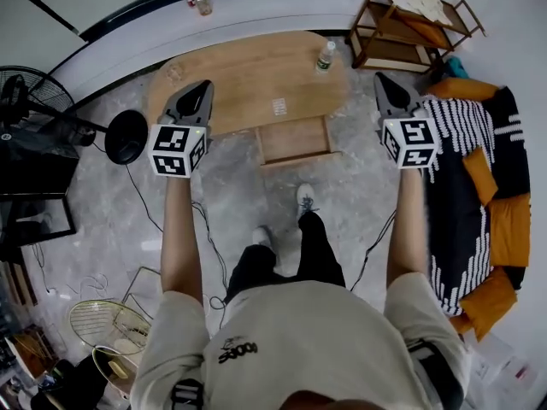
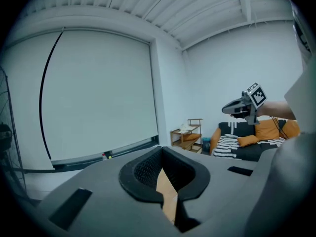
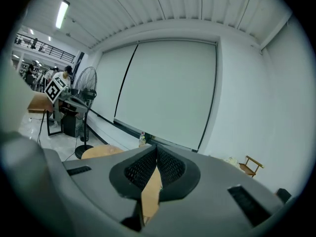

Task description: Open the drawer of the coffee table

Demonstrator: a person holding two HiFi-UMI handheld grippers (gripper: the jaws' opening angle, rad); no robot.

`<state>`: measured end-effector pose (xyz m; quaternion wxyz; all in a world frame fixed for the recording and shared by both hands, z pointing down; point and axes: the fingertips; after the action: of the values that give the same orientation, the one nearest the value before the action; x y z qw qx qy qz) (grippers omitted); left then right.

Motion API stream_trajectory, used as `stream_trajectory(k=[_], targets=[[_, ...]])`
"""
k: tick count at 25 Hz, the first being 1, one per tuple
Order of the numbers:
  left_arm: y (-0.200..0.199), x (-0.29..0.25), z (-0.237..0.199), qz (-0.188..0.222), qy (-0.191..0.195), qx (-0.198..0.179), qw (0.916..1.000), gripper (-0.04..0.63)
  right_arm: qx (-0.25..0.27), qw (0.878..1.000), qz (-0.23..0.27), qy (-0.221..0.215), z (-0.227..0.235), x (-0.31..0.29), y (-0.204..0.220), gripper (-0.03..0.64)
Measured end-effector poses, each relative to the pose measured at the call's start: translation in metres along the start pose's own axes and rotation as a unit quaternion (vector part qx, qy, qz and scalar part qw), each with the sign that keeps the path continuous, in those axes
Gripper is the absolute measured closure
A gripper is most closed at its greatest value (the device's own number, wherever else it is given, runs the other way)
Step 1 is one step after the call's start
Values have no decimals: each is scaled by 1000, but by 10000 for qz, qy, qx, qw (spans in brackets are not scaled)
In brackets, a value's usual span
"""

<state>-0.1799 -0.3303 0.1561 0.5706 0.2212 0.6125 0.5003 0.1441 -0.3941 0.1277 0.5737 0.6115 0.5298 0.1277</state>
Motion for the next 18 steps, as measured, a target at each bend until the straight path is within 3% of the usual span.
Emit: stream_trajectory(k=[9,18], targets=[[-35,99,24,398,167,-40,9991,577,3,9998,181,49,-47,101,-49,611],[-33,200,55,878,208,-166,9958,577,194,9989,403,119,-113,181,-67,611]])
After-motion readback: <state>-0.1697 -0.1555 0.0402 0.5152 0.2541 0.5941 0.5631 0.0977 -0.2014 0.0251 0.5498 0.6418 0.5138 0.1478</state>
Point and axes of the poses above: the fingertips, and each gripper's own axes: x backward along the fingers, z to its right, y out of its underside, and after that the axes turned 15 degrees about -z, right-handed
